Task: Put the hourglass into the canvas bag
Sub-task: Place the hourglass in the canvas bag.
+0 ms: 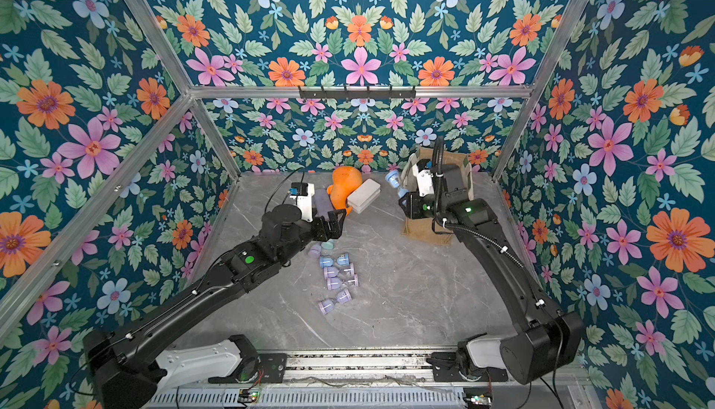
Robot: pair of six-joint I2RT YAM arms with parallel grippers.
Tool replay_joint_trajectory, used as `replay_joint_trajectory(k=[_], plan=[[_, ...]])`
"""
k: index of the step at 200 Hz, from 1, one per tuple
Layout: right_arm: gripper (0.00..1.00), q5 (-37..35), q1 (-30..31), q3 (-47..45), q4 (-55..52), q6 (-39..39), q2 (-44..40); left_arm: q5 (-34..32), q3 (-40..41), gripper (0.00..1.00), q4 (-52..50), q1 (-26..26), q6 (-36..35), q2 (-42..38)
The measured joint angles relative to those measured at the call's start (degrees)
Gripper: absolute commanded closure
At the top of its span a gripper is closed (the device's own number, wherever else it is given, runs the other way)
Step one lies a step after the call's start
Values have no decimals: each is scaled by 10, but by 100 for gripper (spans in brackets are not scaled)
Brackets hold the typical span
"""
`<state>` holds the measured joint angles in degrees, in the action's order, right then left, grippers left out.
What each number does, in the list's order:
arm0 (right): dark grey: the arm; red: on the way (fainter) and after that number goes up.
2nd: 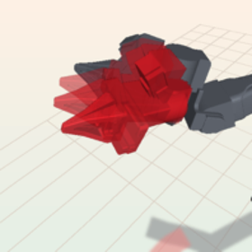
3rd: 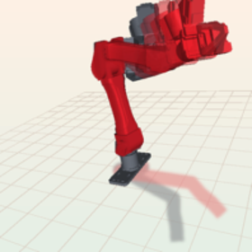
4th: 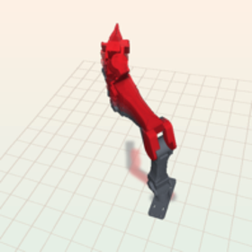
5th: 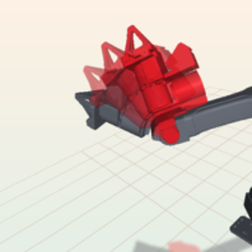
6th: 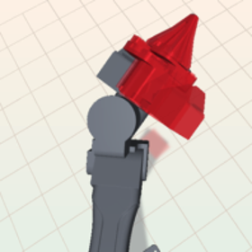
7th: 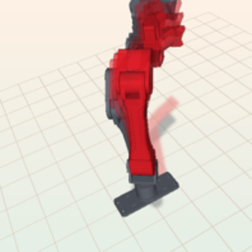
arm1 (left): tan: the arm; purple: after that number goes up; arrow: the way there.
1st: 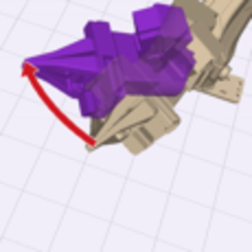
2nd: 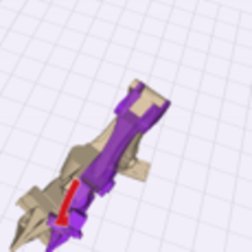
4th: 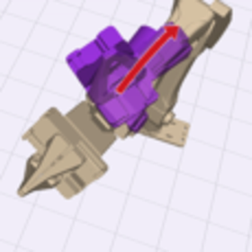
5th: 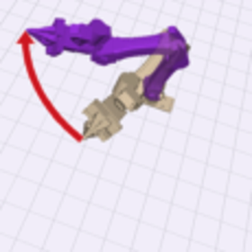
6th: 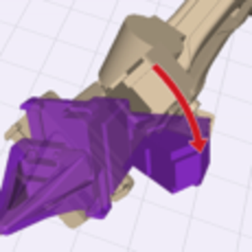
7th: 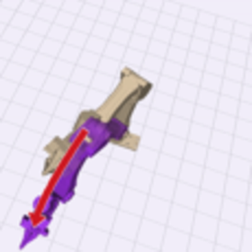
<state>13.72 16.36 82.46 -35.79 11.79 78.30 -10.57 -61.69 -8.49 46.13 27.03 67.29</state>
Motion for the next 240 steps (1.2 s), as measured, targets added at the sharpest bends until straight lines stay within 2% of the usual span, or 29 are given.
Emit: replay_joint_trajectory(k=[33, 65, 140, 240], plan=[[55, -28, -59, 36, -1, 13, 49, 25, -17, 0, 36, 0, 0, 49], [55, -70, -79, 73, 0, 13, 106, 48, -32, 0, 68, 0, 0, 90], [55, -127, -106, 177, -9, 7, 282, 64, -47, 0, 93, -1, 3, 132], [53, -155, -108, 225, -21, -7, 408, 60, -40, 0, 100, -3, 7, 135]])
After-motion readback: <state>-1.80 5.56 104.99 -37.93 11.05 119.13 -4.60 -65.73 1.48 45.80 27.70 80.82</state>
